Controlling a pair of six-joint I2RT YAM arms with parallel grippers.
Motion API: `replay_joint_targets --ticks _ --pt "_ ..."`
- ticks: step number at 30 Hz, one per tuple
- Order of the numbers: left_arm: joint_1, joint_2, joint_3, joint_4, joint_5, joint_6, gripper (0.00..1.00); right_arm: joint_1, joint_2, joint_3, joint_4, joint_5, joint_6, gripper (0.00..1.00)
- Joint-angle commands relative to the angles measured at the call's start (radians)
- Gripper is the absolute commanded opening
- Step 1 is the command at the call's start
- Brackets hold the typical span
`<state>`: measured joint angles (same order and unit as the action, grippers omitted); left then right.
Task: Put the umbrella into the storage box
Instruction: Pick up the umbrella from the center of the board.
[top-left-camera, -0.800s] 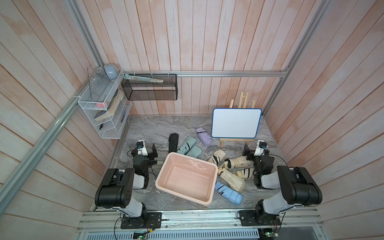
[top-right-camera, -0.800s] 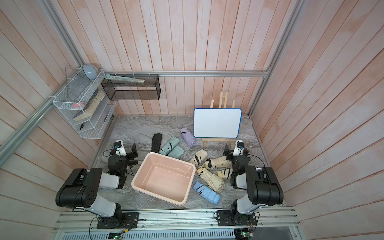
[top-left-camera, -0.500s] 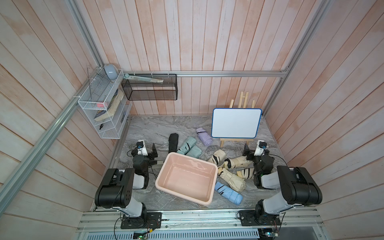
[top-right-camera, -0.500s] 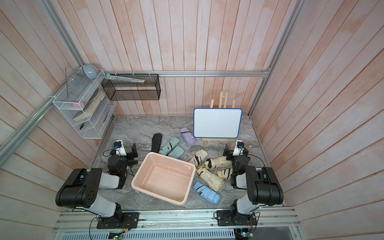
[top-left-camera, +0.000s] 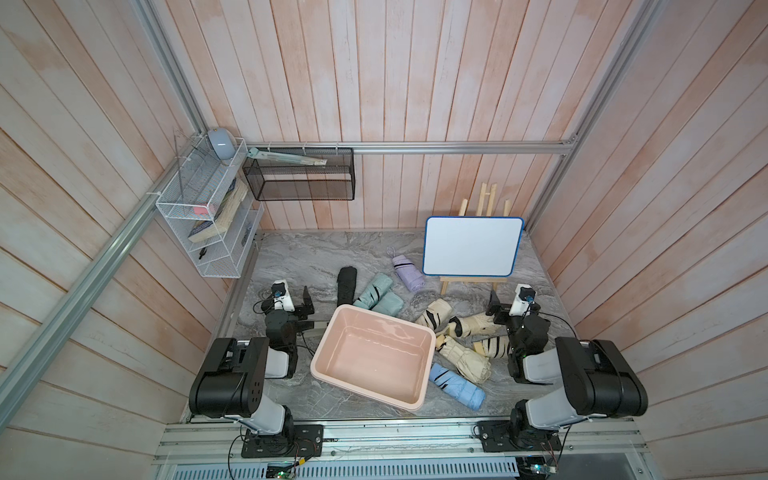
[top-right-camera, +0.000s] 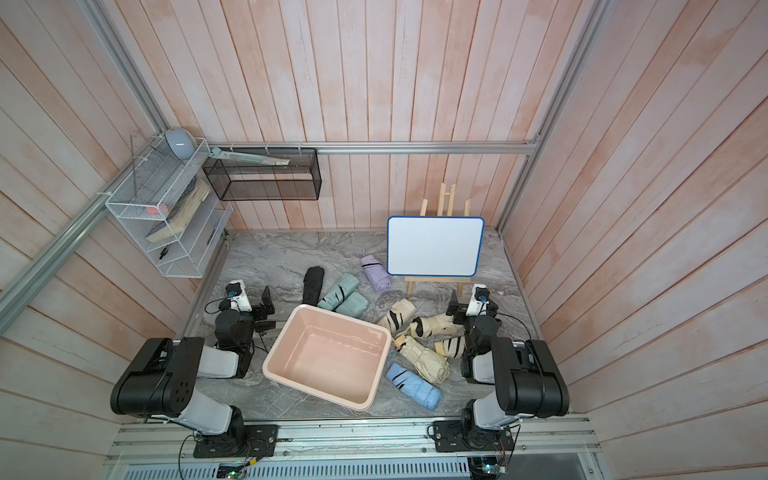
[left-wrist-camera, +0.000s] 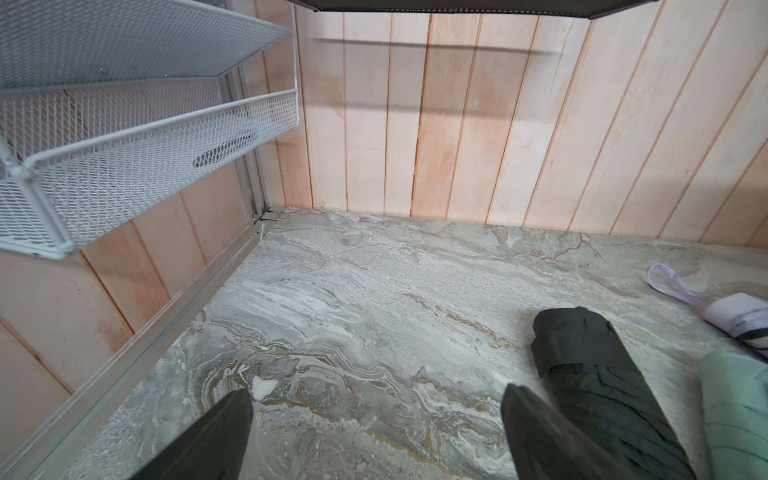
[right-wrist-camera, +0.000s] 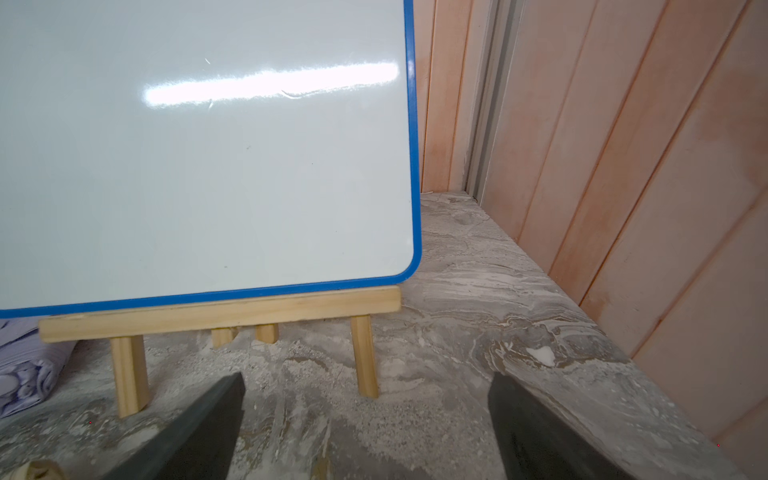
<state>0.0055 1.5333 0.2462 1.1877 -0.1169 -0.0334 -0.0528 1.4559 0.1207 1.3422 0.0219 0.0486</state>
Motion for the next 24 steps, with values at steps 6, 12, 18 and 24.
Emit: replay_joint_targets --ticks 6,12,18,24 --pt "-0.011 -0.234 0.025 -0.236 0.013 0.041 0.99 0.006 -0.322 -0.062 -0.137 0.062 0.005 0.98" --pt "-0.027 -0.378 0.132 -0.498 0.024 0.079 0.99 0.003 -0.532 0.083 -0.681 0.193 0.143 0.98" --pt "-0.029 -0.420 0.339 -0.849 0.153 0.007 1.00 -0.021 -0.542 0.274 -1.120 0.180 0.280 0.98" --pt "-0.100 -0.424 0.444 -1.078 0.085 -0.106 1.00 -0.021 -0.576 0.340 -1.252 0.124 0.368 0.95"
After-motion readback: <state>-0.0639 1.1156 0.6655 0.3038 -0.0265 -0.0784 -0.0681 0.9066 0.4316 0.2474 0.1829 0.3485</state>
